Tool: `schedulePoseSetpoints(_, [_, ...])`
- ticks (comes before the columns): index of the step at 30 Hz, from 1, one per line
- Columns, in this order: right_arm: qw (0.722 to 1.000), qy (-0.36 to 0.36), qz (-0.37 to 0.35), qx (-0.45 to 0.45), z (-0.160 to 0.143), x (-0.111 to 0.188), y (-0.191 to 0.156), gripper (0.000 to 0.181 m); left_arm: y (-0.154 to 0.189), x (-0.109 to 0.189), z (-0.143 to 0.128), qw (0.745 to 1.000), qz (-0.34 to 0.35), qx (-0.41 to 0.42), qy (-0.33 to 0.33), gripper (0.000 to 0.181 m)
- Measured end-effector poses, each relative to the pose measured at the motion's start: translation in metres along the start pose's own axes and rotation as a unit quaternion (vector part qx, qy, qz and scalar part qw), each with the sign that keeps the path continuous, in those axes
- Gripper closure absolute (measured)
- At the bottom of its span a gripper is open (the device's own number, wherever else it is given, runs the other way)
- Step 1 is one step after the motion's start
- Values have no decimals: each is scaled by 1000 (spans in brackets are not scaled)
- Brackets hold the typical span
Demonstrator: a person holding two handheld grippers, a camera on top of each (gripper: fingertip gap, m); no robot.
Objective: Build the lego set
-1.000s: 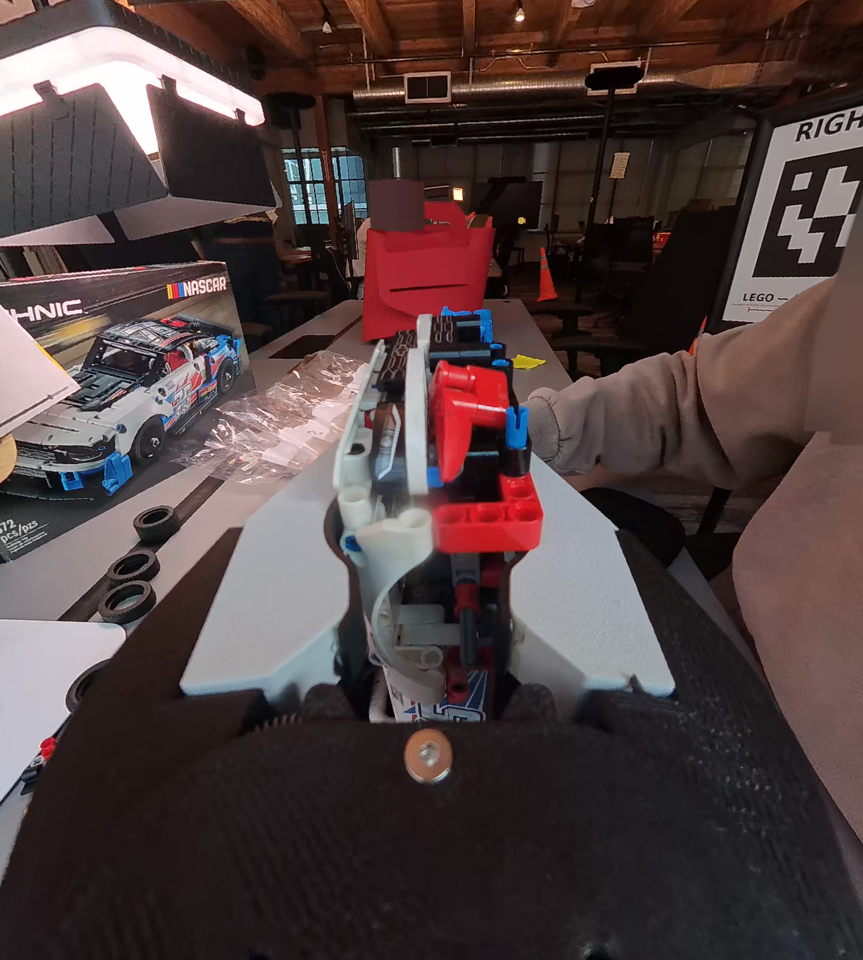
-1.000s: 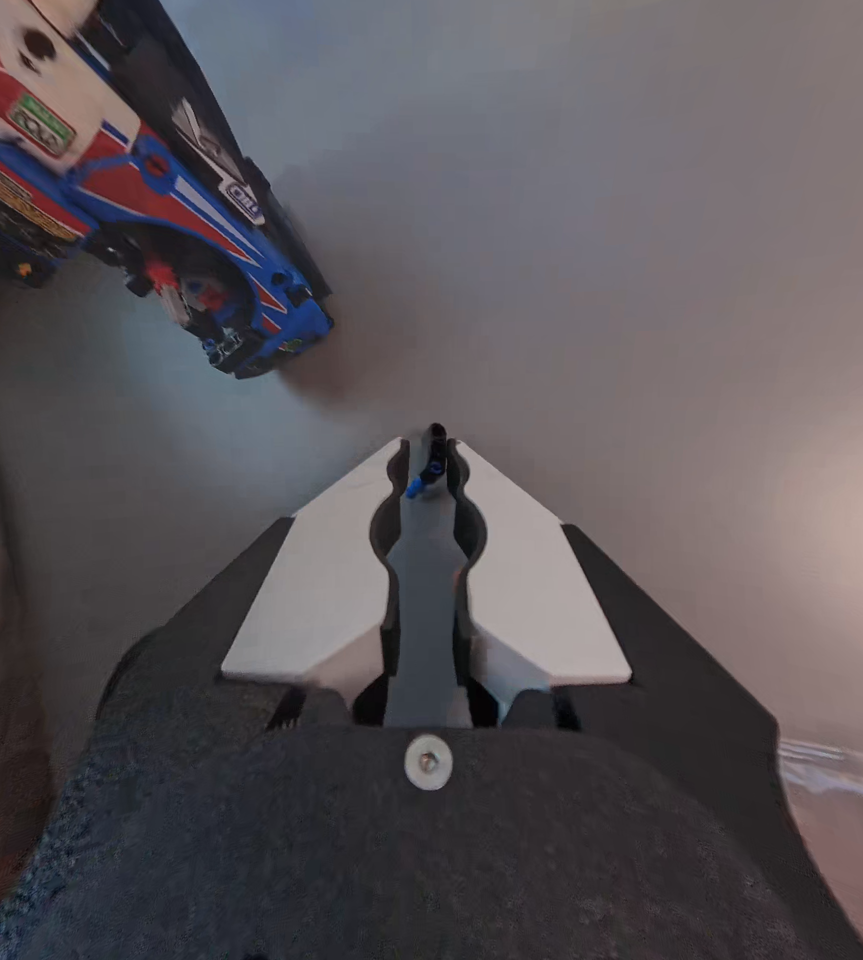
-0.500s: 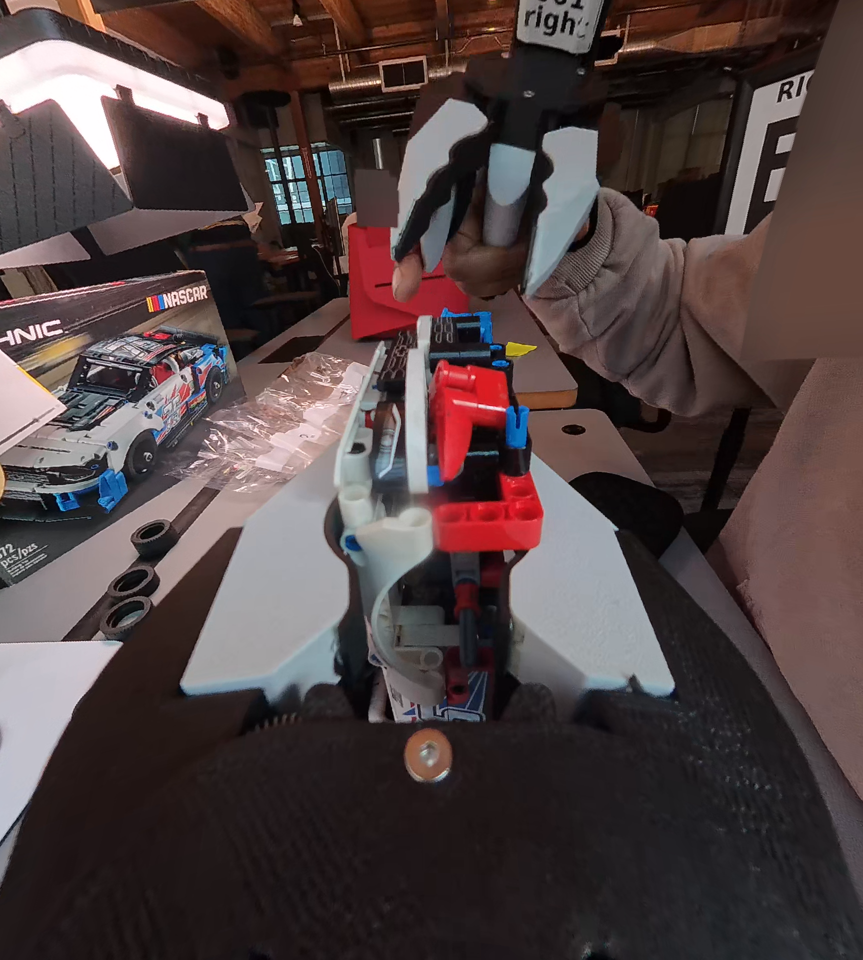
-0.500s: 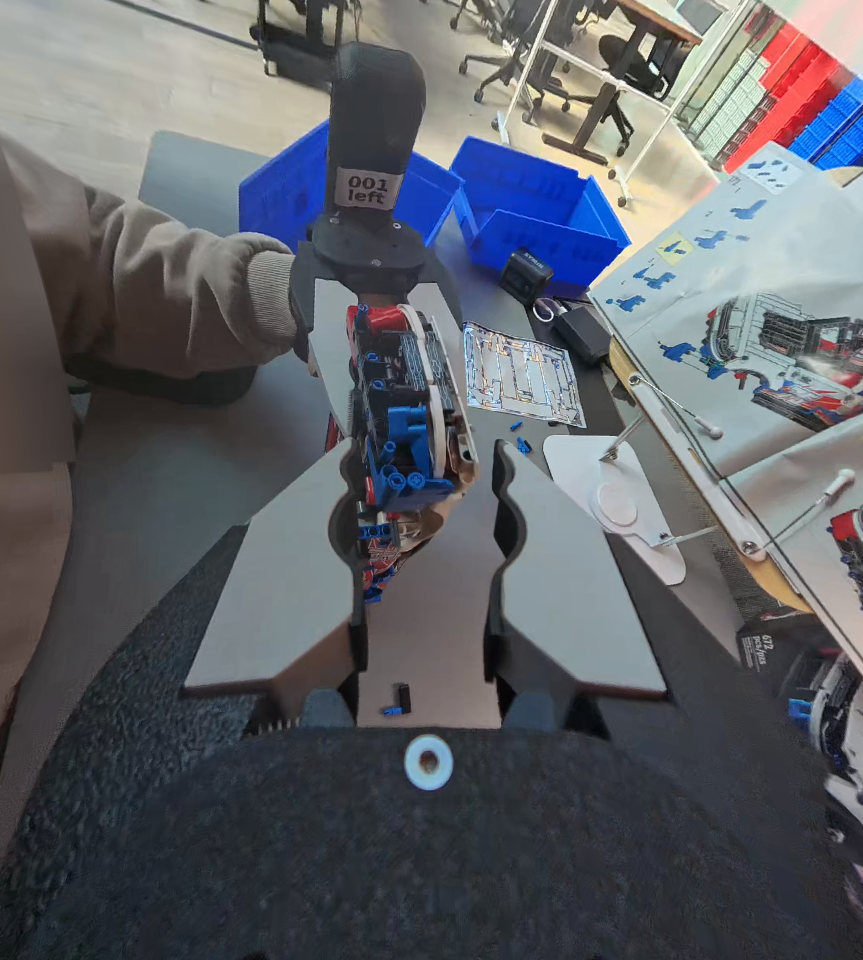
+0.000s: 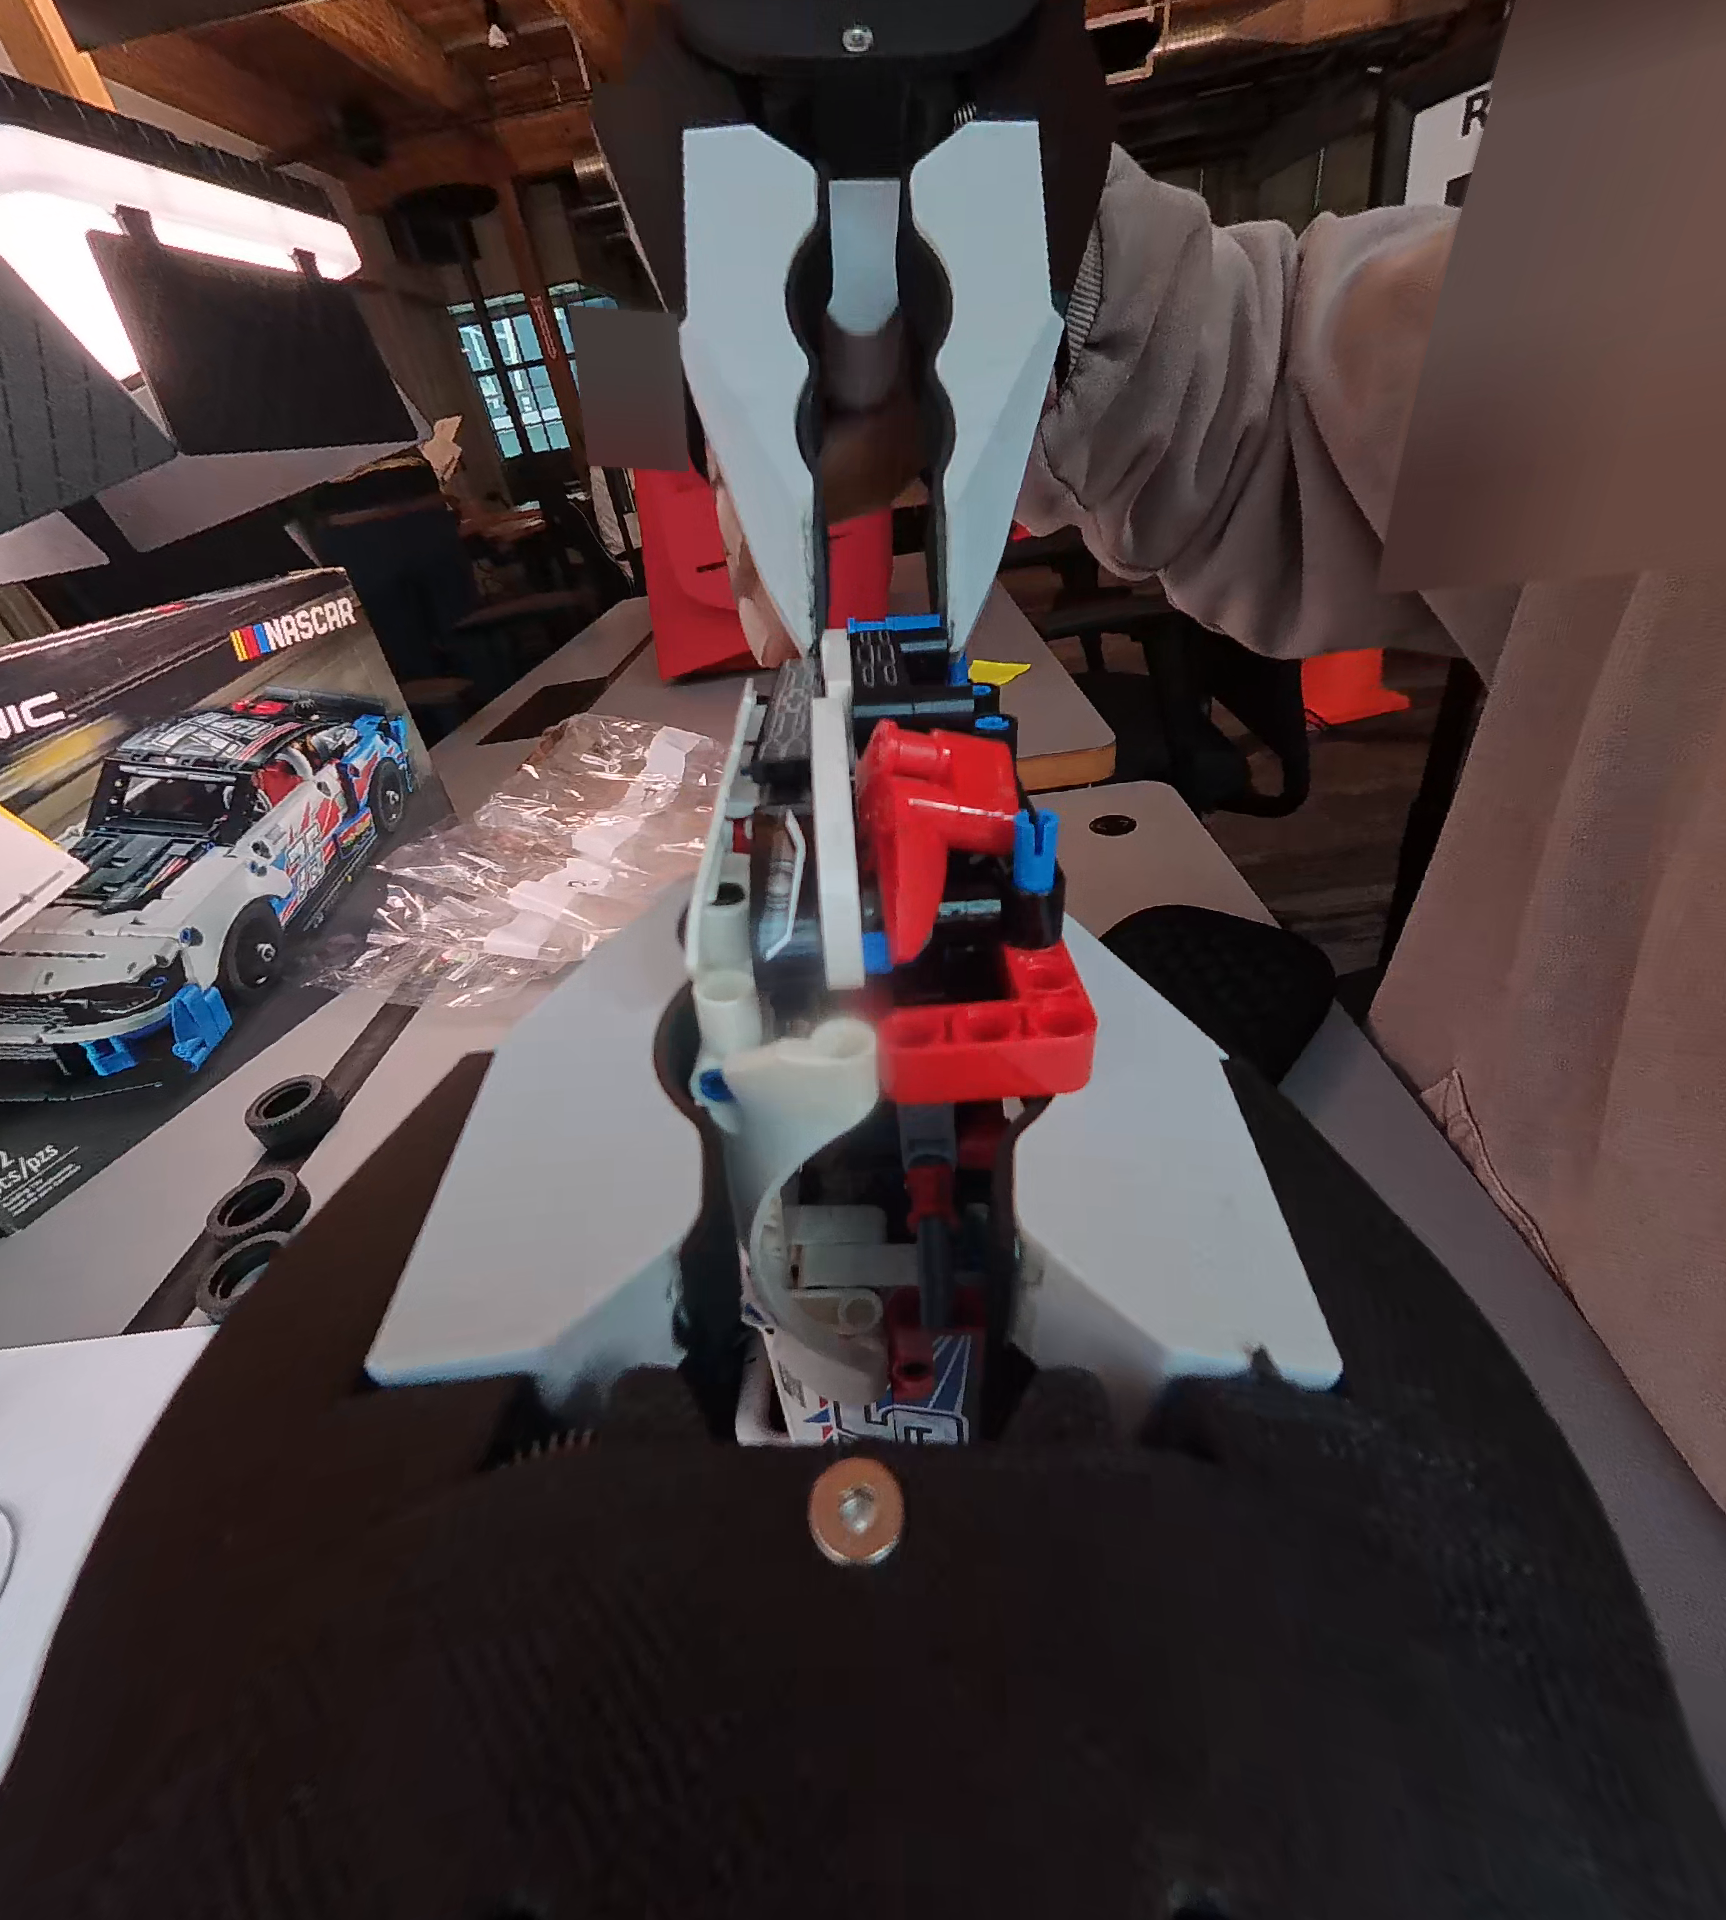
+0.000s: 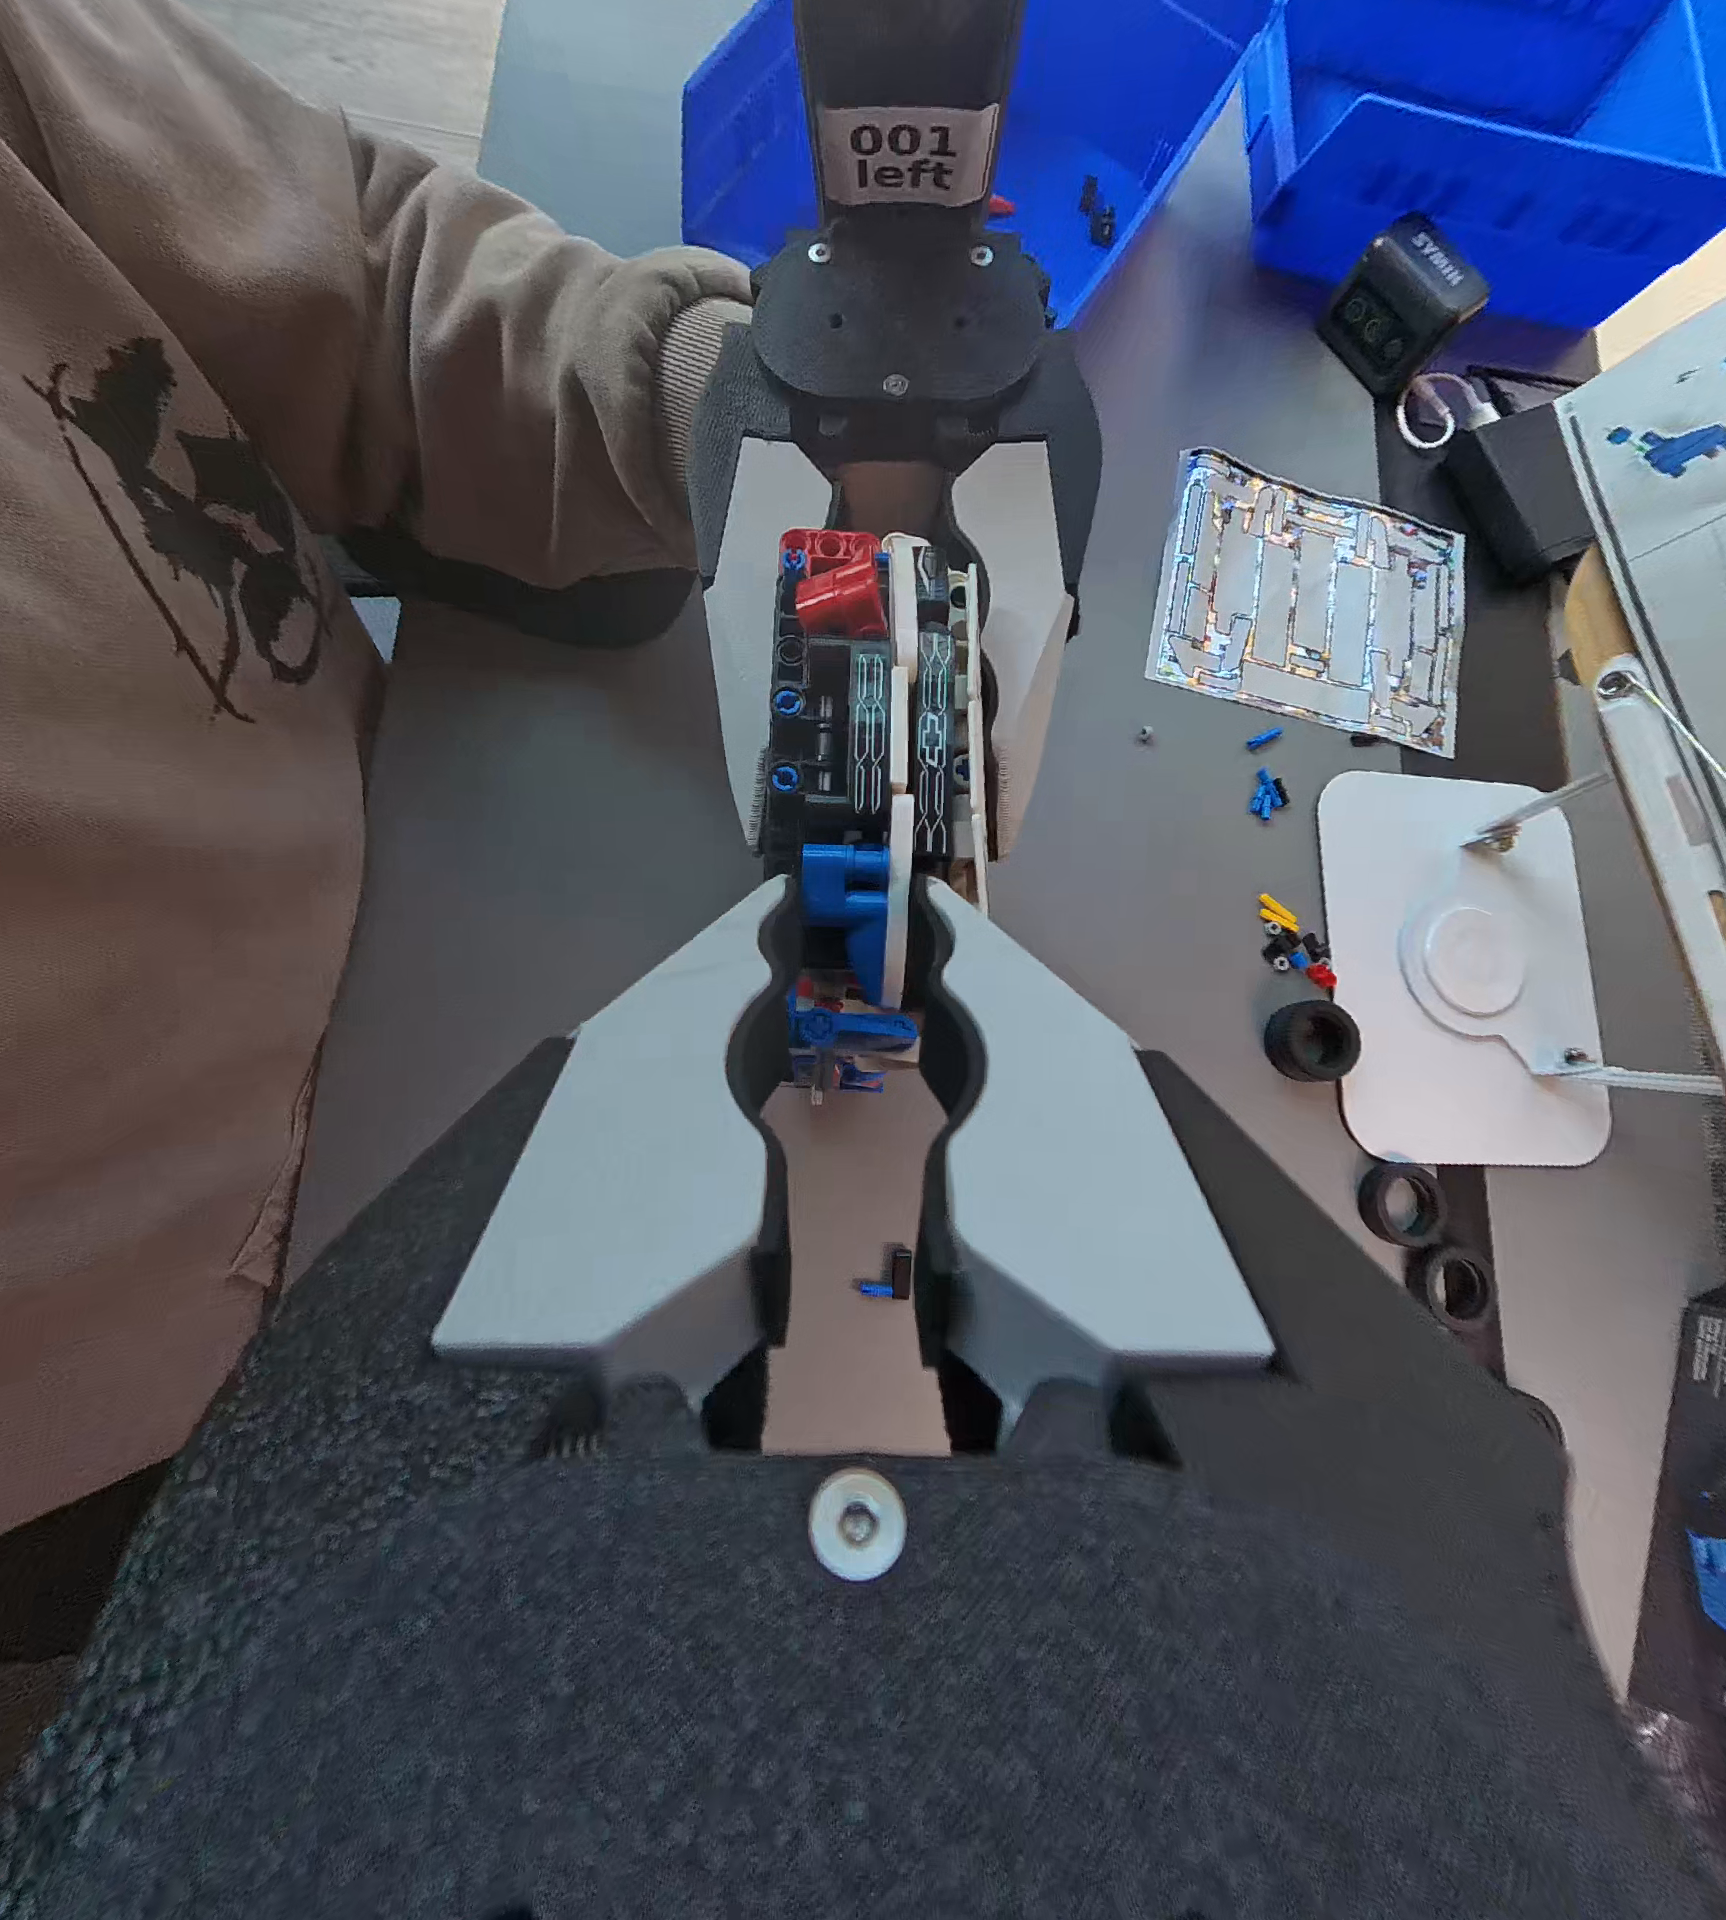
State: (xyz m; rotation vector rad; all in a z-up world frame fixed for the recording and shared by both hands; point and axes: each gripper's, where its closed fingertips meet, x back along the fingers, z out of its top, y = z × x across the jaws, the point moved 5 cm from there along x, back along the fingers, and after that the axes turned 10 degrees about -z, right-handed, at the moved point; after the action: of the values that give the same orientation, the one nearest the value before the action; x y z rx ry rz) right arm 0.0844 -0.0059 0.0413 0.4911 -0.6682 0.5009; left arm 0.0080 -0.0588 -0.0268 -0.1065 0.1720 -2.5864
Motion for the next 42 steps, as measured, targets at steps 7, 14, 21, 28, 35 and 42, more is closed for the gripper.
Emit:
schedulePoseSetpoints(7, [999,-11,33,-7,0,0,2,164,2,-1,1,1000,-11,-4,-1,130])
schedulePoseSetpoints(14, [999,28,14,5,6,14,4,152,-2,1,0,1000,0,5,-1,129])
schedulePoseSetpoints(21, [999,16,-25,30,3,9,2,158,-4,0,0,1000,3,7,3,129])
schedulePoseSetpoints(28, [999,-5,-19,31,3,3,4,166,-4,0,0,1000,2,13,6,129])
schedulePoseSetpoints(35, [997,-48,-14,53,8,2,5,166,-5,-1,0,1000,-5,20,8,128])
schedulePoseSetpoints(42, [996,-51,-24,64,15,1,12,168,-13,3,-1,999,7,37,10,128])
